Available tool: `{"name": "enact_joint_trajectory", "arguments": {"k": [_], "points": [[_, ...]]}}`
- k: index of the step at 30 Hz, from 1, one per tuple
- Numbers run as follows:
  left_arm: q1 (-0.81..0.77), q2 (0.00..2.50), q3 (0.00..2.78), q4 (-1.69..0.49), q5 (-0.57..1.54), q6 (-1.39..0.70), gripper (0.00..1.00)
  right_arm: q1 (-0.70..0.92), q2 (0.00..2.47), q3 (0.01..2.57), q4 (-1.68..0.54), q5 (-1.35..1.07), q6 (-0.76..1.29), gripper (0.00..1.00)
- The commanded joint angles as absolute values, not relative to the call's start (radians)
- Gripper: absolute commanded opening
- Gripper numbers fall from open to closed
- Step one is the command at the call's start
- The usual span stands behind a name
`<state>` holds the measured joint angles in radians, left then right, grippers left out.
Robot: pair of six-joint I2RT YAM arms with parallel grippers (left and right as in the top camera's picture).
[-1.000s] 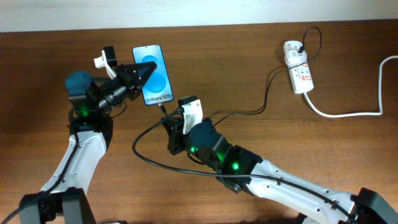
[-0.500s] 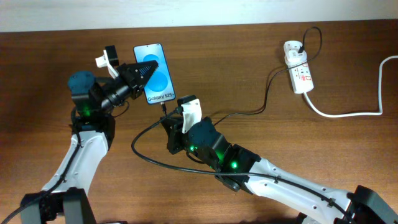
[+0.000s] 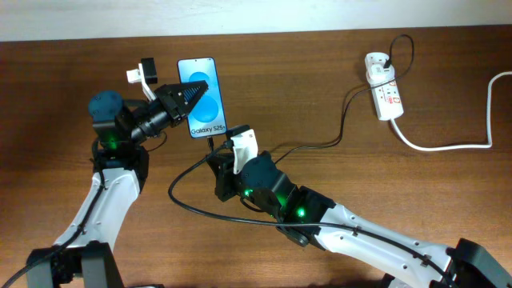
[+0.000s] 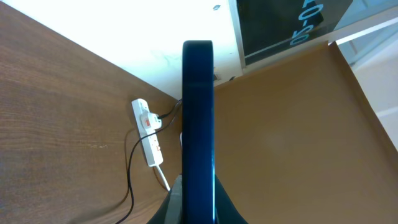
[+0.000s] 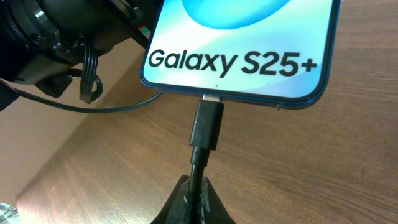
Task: Plug charger to phone and switch on socket
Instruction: 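Open the right gripper off the plugged connector and withdraw it rightward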
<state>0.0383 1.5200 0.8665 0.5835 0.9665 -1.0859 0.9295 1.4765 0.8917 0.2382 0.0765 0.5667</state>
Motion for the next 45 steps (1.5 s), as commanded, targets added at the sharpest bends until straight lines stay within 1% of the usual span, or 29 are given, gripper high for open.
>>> {"name": "enact_joint_trajectory", "arguments": {"k": [1, 3, 9, 12, 13, 14, 17, 18, 20, 22, 25, 29, 34, 37, 41, 45], "points": [[-0.015, 1.494, 0.878, 0.572, 1.122, -1.068, 0.00, 0.907, 1.471, 0.940, 0.267, 0.163, 0.555, 0.04], [-0.038, 1.494, 0.878, 0.531, 1.118, -1.067, 0.00, 0.907, 1.471, 0.942, 0.267, 0.195, 0.555, 0.04], [-0.064, 1.494, 0.878, 0.425, 1.111, -1.015, 0.00, 0.854, 1.470, 0.971, 0.269, 0.171, 0.554, 0.04], [-0.064, 1.494, 0.878, 0.432, 1.096, -1.016, 0.00, 0.849, 1.471, 0.971, 0.235, 0.158, 0.555, 0.04], [-0.064, 1.494, 0.878, 0.432, 1.094, -1.016, 0.00, 0.849, 1.471, 0.971, 0.224, 0.157, 0.555, 0.05], [-0.064, 1.494, 0.878, 0.433, 1.088, -1.016, 0.00, 0.849, 1.471, 0.971, 0.220, 0.154, 0.555, 0.08], [-0.064, 1.494, 0.878, 0.432, 1.074, -1.016, 0.00, 0.849, 1.471, 0.971, 0.221, 0.100, 0.555, 0.09], [-0.064, 1.494, 0.878, 0.432, 1.077, -1.016, 0.00, 0.849, 1.471, 0.971, 0.221, 0.096, 0.555, 0.09], [-0.064, 1.494, 0.878, 0.432, 1.079, -1.016, 0.00, 0.849, 1.471, 0.971, 0.221, 0.097, 0.555, 0.06], [-0.064, 1.494, 0.878, 0.432, 1.096, -1.011, 0.00, 0.849, 1.471, 0.971, 0.222, 0.097, 0.555, 0.04], [-0.087, 1.494, 0.878, 0.381, 1.161, -0.905, 0.00, 0.834, 1.471, 0.979, 0.220, 0.097, 0.554, 0.04], [-0.124, 1.494, 0.878, 0.319, 1.164, -0.835, 0.00, 0.803, 1.471, 0.994, 0.220, 0.081, 0.555, 0.04], [-0.166, 1.494, 0.878, 0.319, 1.150, -0.836, 0.00, 0.784, 1.471, 1.037, 0.221, 0.090, 0.555, 0.04], [-0.194, 1.494, 0.878, 0.305, 1.138, -0.836, 0.00, 0.784, 1.471, 1.052, 0.222, 0.151, 0.555, 0.04], [-0.232, 1.494, 0.878, 0.292, 1.129, -0.836, 0.00, 0.782, 1.471, 1.074, 0.229, 0.157, 0.554, 0.04], [-0.238, 1.494, 0.878, 0.252, 1.122, -0.835, 0.00, 0.743, 1.471, 1.109, 0.228, 0.140, 0.555, 0.04]]}}
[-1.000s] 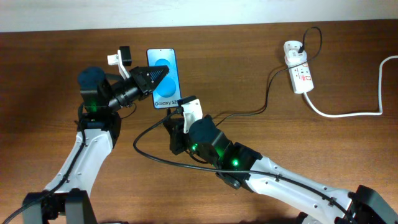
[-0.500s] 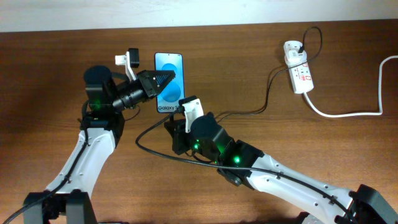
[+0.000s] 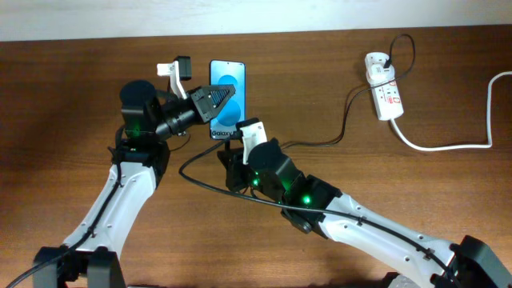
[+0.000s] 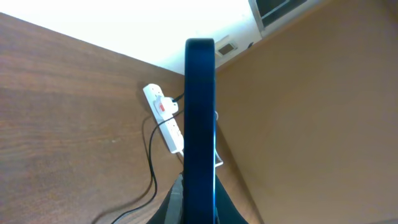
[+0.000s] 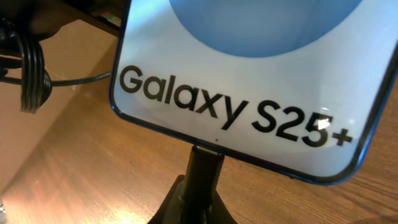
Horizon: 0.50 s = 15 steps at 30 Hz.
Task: Plug charger to phone and switch on socket
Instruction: 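Open the right gripper off the plugged connector and withdraw it rightward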
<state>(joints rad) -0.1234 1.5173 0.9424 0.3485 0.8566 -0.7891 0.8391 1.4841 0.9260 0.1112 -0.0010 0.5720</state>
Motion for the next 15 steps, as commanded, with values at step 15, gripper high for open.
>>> {"name": "enact_joint_trajectory", "arguments": {"k": [15], "points": [[-0.279, 1.494, 0.865, 0.199, 1.068, -0.817, 0.00, 0.695, 1.472, 1.145, 0.173, 0.006, 0.556, 0.04]]}}
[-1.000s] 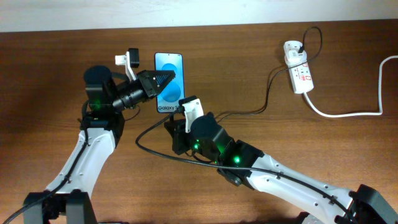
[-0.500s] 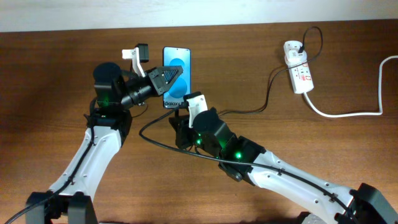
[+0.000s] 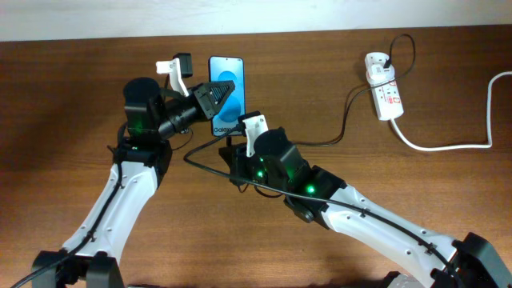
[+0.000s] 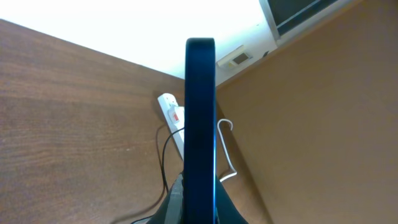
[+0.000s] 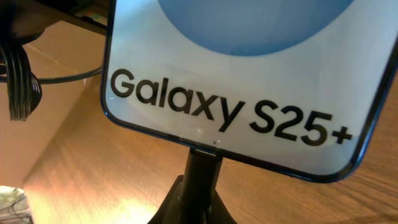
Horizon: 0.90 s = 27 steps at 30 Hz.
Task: Plug charger to phone and switch on socket
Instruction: 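Open the right gripper off the plugged connector and withdraw it rightward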
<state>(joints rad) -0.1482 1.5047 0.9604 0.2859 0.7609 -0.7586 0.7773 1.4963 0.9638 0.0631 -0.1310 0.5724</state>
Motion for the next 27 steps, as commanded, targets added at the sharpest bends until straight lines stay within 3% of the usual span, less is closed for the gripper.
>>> {"name": "enact_joint_trajectory", "arguments": {"k": [1, 7, 18, 21, 24, 27], "points": [[-0.279, 1.494, 0.865, 0.205, 1.049, -0.817, 0.00, 0.695, 1.472, 1.145, 0.151, -0.017, 0.559, 0.04], [-0.248, 1.494, 0.866, 0.363, 0.956, -0.882, 0.00, 0.695, 1.472, 1.145, 0.115, -0.124, 0.559, 0.05], [-0.206, 1.494, 0.866, 0.533, 0.787, -1.006, 0.00, 0.695, 1.472, 1.145, 0.006, -0.185, 0.559, 0.24], [-0.186, 1.494, 0.866, 0.572, 0.770, -1.010, 0.00, 0.695, 1.470, 1.145, -0.012, -0.184, 0.558, 0.40], [-0.128, 1.494, 0.866, 0.571, 0.757, -1.023, 0.00, 0.695, 1.467, 1.145, -0.073, -0.184, 0.558, 0.73], [-0.083, 1.494, 0.866, 0.566, 0.736, -1.025, 0.00, 0.695, 1.457, 1.145, -0.128, -0.184, 0.554, 0.80]]}}
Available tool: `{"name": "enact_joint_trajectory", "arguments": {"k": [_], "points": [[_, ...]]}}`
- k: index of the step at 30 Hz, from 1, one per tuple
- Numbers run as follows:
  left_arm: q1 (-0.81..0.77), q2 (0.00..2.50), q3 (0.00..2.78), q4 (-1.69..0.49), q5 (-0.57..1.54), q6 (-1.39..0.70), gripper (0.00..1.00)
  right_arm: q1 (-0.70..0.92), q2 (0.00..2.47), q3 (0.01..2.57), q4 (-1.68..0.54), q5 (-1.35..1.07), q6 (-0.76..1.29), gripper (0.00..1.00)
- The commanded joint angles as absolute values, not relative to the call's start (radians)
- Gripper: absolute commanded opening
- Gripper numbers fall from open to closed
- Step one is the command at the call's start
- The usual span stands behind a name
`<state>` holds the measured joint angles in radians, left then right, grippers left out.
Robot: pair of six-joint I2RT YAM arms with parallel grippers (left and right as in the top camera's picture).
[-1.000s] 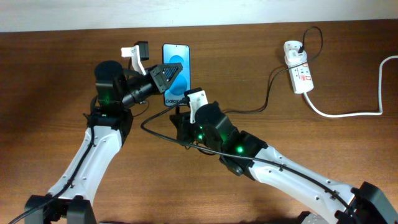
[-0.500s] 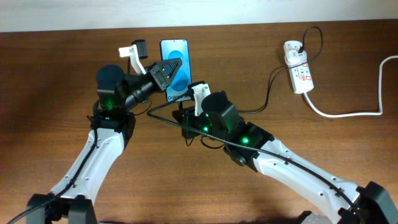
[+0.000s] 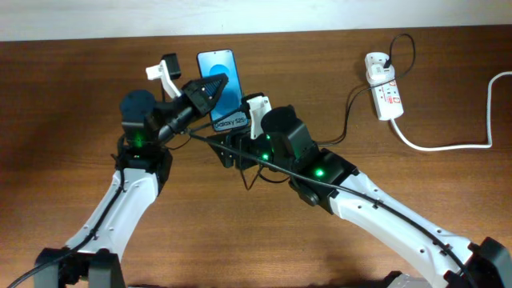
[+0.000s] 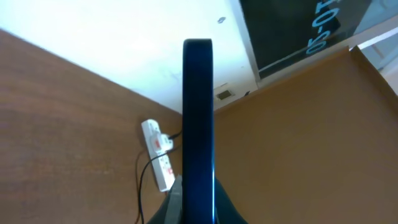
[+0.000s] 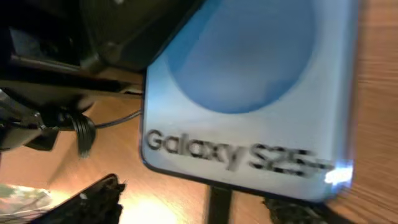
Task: Plug charger to phone and switch on socket
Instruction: 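Open the right gripper off the plugged connector and withdraw it rightward, then lower the blue phone flat onto the table with the left gripper and release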
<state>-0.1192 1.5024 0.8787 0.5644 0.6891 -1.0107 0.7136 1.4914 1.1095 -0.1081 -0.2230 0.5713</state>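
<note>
My left gripper [image 3: 210, 88] is shut on the blue Galaxy phone [image 3: 222, 86] and holds it off the table, screen up. The left wrist view shows the phone [image 4: 198, 118] edge-on between the fingers of the left gripper [image 4: 198, 194]. The black charger plug [image 5: 219, 200] sits in the phone's [image 5: 255, 93] bottom edge. My right gripper [image 5: 196, 208] stands open, its fingers [image 5: 87, 199] apart on either side of the plug, not touching it. From above, the right gripper [image 3: 234, 150] is just below the phone. The white socket strip [image 3: 382, 94] lies at the far right.
The black charger cable [image 3: 340, 128] runs from the phone across the table to the socket strip [image 4: 160, 163]. A thick white lead [image 3: 448, 146] leaves the strip toward the right edge. The brown wooden table [image 3: 64, 96] extends around both arms.
My right gripper was shut on the plug at the phone's bottom edge; now it is open and the plug stays in the phone. The left gripper has moved the phone slightly left and tilted it.
At first the right gripper held the cable with the plug's metal tip just outside the phone's port. Then the plug sat flush against the phone's bottom edge, still gripped, with the phone further right. Now the right gripper has let go and the plug remains in.
</note>
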Motion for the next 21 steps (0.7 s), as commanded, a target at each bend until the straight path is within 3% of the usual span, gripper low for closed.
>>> {"name": "enact_joint_trajectory", "arguments": {"k": [1, 6, 10, 13, 16, 19, 21], "points": [[-0.069, 1.494, 0.866, 0.566, 0.727, -1.025, 0.00, 0.695, 1.449, 1.145, -0.149, -0.184, 0.554, 0.81], [0.009, 1.494, 0.866, 0.554, 0.755, -1.024, 0.00, 0.693, 1.344, 1.145, -0.307, -0.169, 0.443, 0.91], [0.080, 1.494, 0.866, 0.442, 0.987, -1.050, 0.00, 0.693, 1.148, 1.145, -0.504, 0.012, 0.422, 0.96], [0.057, 1.489, 0.866, 0.426, 1.213, -1.356, 0.00, 0.693, 0.954, 1.145, -0.690, 0.115, 0.427, 0.98], [-0.030, 1.462, 0.866, 0.426, 1.250, -1.459, 0.00, 0.693, 0.836, 1.145, -0.797, 0.117, 0.493, 0.98], [-0.119, 1.446, 0.866, 0.432, 1.155, -1.396, 0.00, 0.693, 0.774, 1.145, -0.897, 0.118, 0.510, 0.98], [-0.151, 1.446, 0.866, 0.386, 1.041, -1.173, 0.00, 0.693, 0.772, 1.145, -0.968, 0.117, 0.510, 0.99]]}}
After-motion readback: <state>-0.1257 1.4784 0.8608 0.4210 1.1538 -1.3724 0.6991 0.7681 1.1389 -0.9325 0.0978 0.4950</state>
